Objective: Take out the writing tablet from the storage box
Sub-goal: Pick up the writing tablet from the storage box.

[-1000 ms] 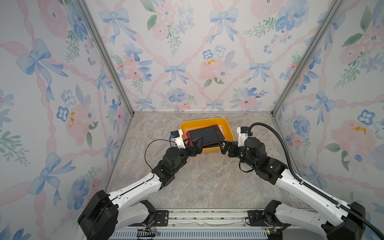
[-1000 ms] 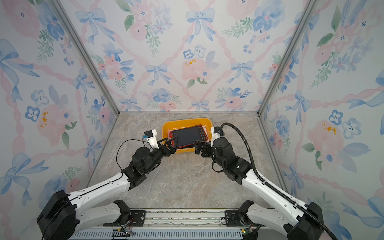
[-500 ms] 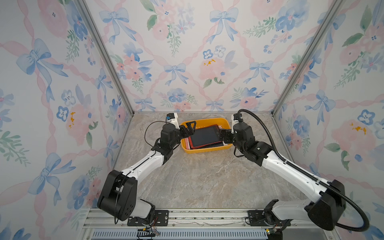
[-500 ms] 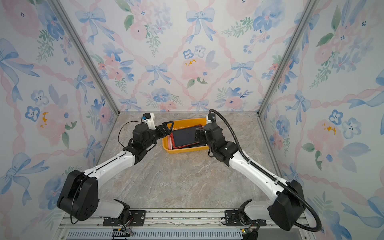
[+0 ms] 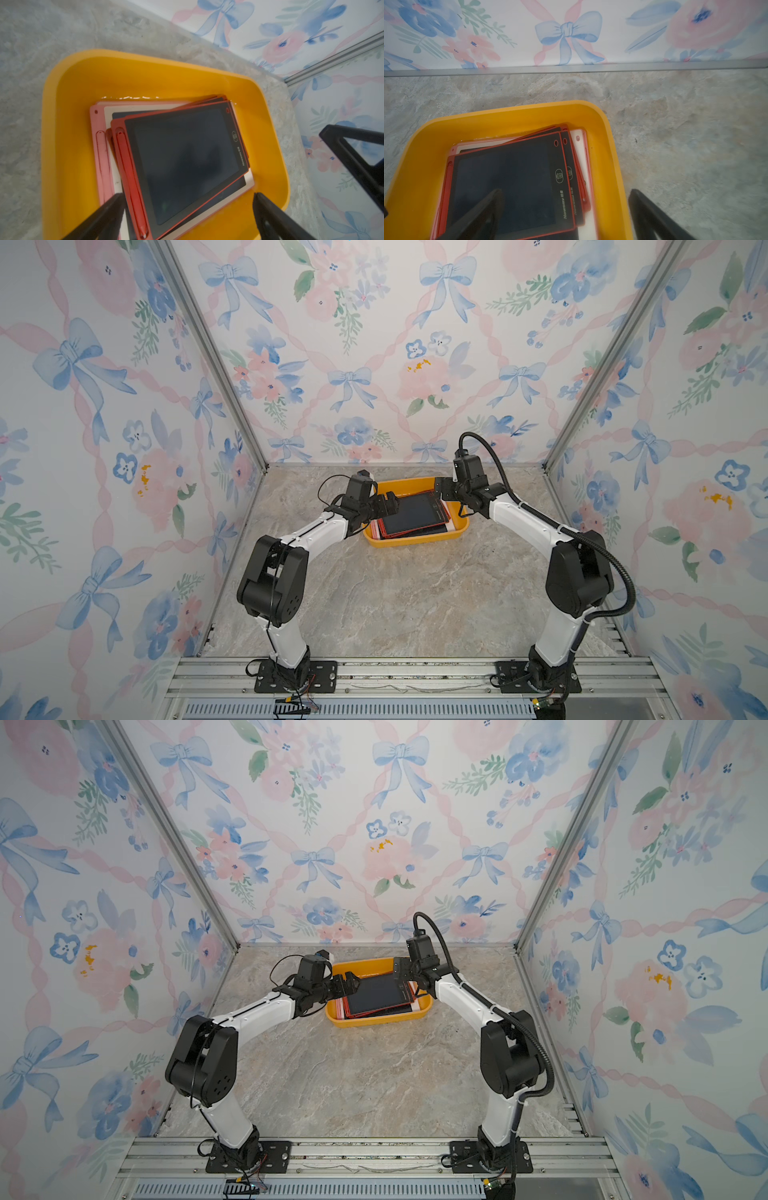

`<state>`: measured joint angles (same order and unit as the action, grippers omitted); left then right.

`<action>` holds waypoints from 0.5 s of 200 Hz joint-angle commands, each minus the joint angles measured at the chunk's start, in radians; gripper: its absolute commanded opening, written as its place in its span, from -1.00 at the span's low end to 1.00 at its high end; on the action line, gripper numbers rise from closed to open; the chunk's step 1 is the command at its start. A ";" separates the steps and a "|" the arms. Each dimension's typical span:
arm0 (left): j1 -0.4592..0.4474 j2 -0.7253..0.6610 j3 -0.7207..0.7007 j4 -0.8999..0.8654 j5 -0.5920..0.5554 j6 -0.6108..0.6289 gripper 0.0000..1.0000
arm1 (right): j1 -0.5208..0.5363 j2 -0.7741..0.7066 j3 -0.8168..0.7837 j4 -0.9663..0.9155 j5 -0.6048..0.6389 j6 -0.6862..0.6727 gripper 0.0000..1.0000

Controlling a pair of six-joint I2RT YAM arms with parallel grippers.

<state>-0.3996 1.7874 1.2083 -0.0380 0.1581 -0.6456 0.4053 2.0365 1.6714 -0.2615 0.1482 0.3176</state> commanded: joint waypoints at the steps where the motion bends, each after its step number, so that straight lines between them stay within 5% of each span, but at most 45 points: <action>1: -0.007 0.031 0.038 -0.113 -0.032 0.050 0.96 | -0.042 0.080 0.052 0.013 -0.137 0.053 0.94; 100: -0.035 0.209 0.191 -0.218 -0.136 0.051 0.96 | -0.060 0.163 0.070 -0.001 -0.205 0.060 0.94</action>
<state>-0.4351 1.9480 1.3628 -0.1902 0.0792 -0.6094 0.3531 2.1612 1.7210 -0.2653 -0.0242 0.3573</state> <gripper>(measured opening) 0.979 0.969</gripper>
